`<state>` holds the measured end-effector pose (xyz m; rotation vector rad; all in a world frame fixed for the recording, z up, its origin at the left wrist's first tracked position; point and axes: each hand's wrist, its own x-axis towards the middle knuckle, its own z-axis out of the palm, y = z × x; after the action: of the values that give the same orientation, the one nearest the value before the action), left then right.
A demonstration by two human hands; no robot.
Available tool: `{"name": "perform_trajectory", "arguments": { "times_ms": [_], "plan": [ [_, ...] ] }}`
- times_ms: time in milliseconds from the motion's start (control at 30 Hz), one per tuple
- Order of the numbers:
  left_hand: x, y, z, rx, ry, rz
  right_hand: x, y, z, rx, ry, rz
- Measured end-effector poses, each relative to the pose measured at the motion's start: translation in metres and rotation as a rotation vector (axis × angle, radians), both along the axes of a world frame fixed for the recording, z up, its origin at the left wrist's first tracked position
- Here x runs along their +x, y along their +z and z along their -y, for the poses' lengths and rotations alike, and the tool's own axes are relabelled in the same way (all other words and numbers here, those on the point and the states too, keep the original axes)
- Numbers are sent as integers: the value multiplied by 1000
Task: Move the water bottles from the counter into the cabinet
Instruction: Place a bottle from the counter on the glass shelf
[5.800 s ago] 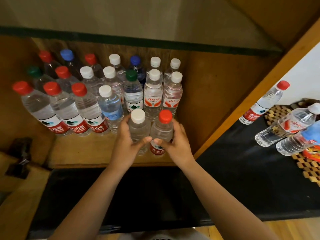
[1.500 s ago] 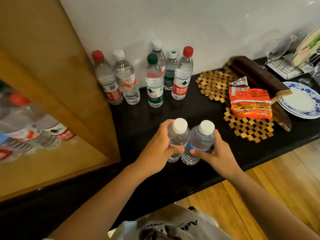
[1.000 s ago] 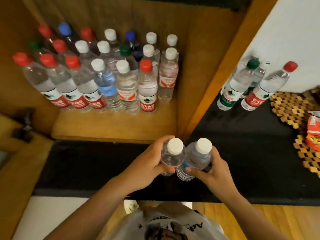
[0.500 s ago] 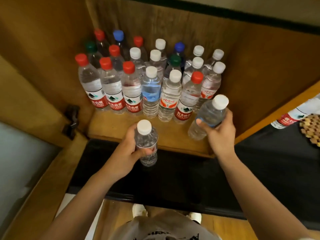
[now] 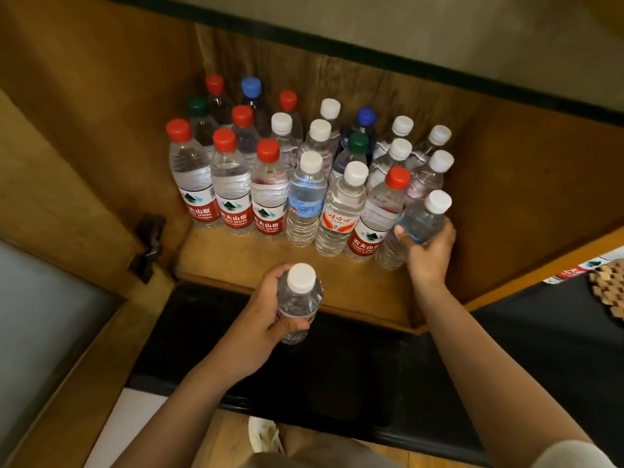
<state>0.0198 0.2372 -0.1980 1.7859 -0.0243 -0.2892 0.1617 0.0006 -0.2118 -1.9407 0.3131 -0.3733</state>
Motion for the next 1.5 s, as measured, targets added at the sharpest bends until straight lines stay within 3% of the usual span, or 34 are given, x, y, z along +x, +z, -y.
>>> {"name": "perform_trajectory", "arguments": {
  "times_ms": [533,633,733,867,967,1067,1233,1500],
  "plan": [
    [-7,-2,8,-58,80,22,21,-4,9,92,71,-63],
    [-7,2,10,-43,108,40,-1,2,2,64,63,-140],
    [-6,13,12,-75,139,44,-52,6,-21,-35,192,-59],
    [-8,50,10,-107,176,162,-113,22,-50,14,706,-10],
    [-12,88,3,-155,196,282,-129,46,-61,58,931,-58],
    [-19,130,0,-194,187,387,-132,78,-74,247,1120,-34],
    [-28,192,-1,-241,162,495,-130,135,-94,350,1203,110],
    [-9,290,-12,-277,262,783,-99,244,-131,301,1221,283]
  ]
}}
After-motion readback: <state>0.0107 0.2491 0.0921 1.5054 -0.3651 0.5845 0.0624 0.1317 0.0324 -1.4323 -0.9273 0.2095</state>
